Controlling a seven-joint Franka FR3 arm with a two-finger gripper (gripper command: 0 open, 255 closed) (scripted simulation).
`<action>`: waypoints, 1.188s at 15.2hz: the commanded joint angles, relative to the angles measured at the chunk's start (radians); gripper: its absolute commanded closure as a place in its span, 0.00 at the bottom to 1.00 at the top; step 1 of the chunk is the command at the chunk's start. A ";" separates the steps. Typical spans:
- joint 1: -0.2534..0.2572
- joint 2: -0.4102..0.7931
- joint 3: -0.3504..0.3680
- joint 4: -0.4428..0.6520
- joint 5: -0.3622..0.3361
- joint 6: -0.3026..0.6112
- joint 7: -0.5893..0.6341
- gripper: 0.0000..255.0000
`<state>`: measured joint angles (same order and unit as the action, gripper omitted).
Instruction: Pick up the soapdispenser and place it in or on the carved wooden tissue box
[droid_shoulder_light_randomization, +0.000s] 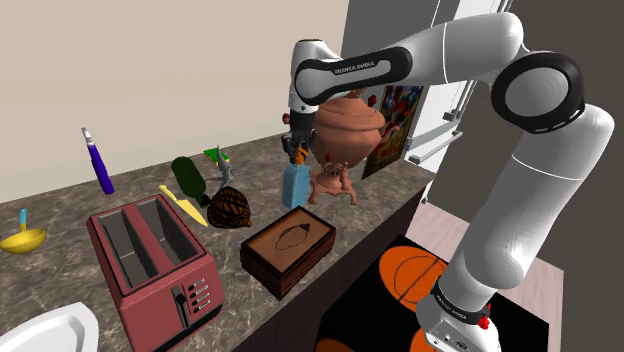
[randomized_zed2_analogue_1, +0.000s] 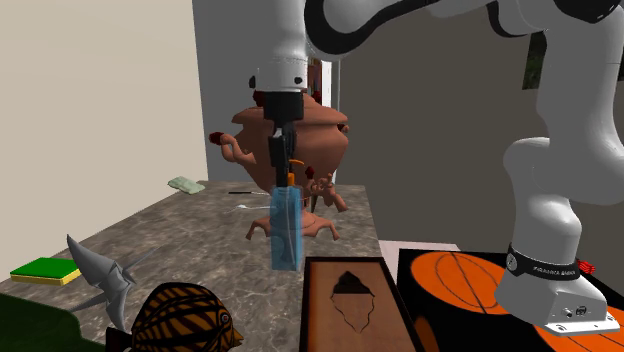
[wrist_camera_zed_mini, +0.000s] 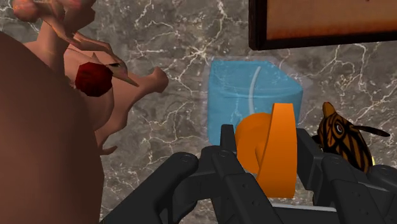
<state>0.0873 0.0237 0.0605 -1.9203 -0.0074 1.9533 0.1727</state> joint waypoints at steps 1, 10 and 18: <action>0.000 -0.006 0.000 0.019 0.000 -0.025 -0.001 1.00; 0.000 -0.018 0.000 0.126 0.001 -0.144 -0.002 1.00; 0.000 -0.013 0.000 0.240 0.001 -0.253 -0.002 1.00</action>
<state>0.0865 0.0089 0.0598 -1.6960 -0.0059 1.7144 0.1692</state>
